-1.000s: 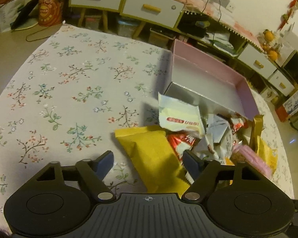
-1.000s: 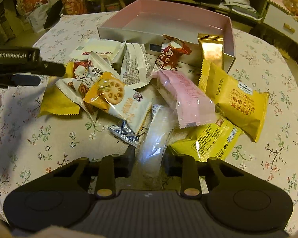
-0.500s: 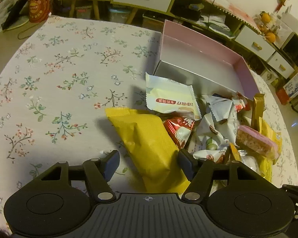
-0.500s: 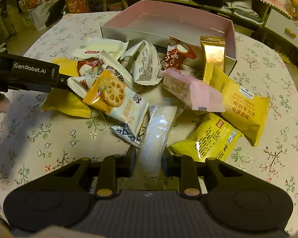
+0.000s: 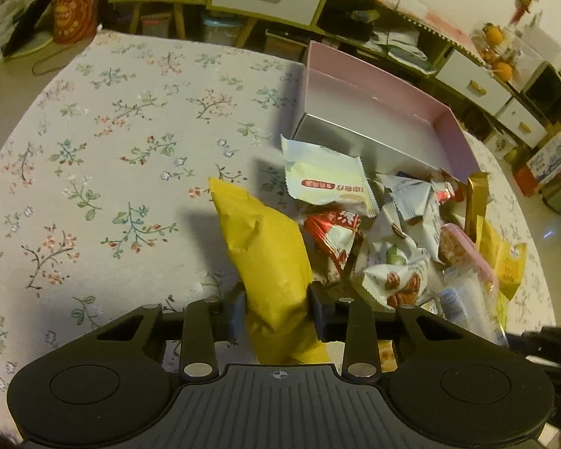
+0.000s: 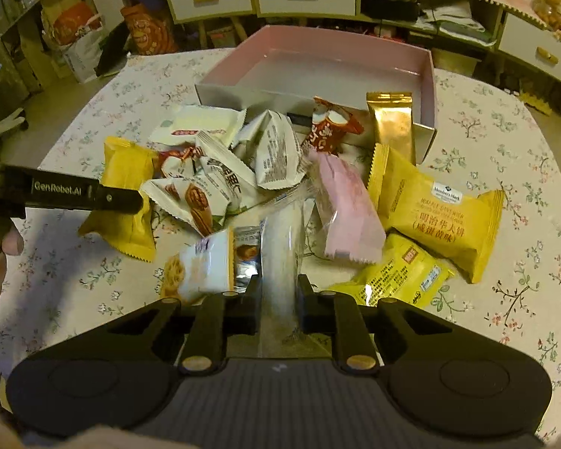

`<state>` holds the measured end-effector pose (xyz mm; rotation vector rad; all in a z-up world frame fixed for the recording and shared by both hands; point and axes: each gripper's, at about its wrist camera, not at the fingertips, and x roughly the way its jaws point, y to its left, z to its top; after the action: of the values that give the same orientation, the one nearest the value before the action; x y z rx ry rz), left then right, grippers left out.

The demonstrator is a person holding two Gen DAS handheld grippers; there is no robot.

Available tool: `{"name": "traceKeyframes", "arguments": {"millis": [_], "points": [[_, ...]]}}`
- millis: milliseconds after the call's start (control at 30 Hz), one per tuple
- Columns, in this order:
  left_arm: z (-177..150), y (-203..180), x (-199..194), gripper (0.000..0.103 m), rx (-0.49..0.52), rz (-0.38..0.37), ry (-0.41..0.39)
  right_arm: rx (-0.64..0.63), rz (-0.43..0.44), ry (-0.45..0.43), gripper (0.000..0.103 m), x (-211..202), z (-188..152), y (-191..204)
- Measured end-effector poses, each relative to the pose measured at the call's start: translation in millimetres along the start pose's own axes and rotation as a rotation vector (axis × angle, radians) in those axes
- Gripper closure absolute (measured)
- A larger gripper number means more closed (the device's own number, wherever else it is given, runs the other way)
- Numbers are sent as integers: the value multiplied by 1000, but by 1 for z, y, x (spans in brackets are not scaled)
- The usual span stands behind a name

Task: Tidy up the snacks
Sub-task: 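Carry both snacks into the pink box and open both tools to release them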

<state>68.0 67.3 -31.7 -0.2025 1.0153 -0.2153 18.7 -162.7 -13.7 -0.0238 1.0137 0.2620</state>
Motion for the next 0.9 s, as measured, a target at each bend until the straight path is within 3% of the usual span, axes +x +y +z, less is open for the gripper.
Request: {"name": "traceKeyframes", "arguments": {"millis": [400, 900], "points": [[0, -23, -26, 75, 109, 35, -93, 25, 18, -50, 87, -13, 11, -3], [14, -41, -41, 75, 130, 16, -159, 62, -20, -119, 87, -20, 41, -14]]}}
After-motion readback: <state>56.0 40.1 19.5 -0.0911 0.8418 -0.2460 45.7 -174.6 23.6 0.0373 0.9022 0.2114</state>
